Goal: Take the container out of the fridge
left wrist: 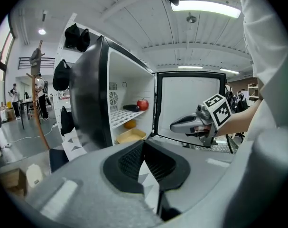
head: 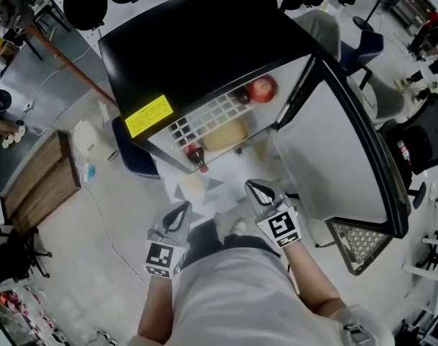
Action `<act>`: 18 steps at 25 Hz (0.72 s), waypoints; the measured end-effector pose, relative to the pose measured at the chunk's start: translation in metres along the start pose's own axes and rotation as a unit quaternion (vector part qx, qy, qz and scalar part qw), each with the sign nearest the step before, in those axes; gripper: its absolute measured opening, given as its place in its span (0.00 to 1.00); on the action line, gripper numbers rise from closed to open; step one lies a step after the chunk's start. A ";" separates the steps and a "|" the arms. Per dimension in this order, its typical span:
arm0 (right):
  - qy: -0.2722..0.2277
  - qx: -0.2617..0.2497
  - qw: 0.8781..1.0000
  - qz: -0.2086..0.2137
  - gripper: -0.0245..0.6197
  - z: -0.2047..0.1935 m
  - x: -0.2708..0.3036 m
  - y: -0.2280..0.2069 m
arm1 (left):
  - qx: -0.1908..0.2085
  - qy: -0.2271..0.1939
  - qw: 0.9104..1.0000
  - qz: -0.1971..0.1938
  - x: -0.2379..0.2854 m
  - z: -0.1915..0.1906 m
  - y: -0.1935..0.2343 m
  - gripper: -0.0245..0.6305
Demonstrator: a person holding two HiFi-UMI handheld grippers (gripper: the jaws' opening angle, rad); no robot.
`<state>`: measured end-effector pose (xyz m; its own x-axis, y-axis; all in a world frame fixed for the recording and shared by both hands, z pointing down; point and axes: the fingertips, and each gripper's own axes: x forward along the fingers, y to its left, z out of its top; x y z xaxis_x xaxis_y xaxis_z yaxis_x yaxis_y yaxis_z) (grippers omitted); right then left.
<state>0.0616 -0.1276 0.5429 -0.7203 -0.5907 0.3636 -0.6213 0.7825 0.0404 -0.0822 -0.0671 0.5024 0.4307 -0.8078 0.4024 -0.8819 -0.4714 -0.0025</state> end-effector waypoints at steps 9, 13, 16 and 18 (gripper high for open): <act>0.065 -0.088 0.994 -0.002 0.06 -0.015 0.059 -0.016 | -0.013 0.011 1.000 -0.009 0.008 -0.010 0.042 0.05; 0.093 -0.129 0.987 0.007 0.10 -0.020 0.087 -0.022 | -0.018 0.011 1.000 -0.002 0.010 -0.011 0.059 0.05; 0.115 -0.165 0.979 0.011 0.13 -0.026 0.107 -0.026 | -0.024 0.009 1.000 0.005 0.009 -0.010 0.070 0.05; 0.131 -0.191 0.973 0.016 0.16 -0.031 0.120 -0.028 | -0.029 0.010 1.000 0.008 0.009 -0.011 0.077 0.05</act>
<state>0.0021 -0.2145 0.6138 -0.6021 -0.5343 0.5933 -0.4039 0.8448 0.3510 -0.1485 -0.1062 0.5161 0.4128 -0.8075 0.4214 -0.8985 -0.4370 0.0428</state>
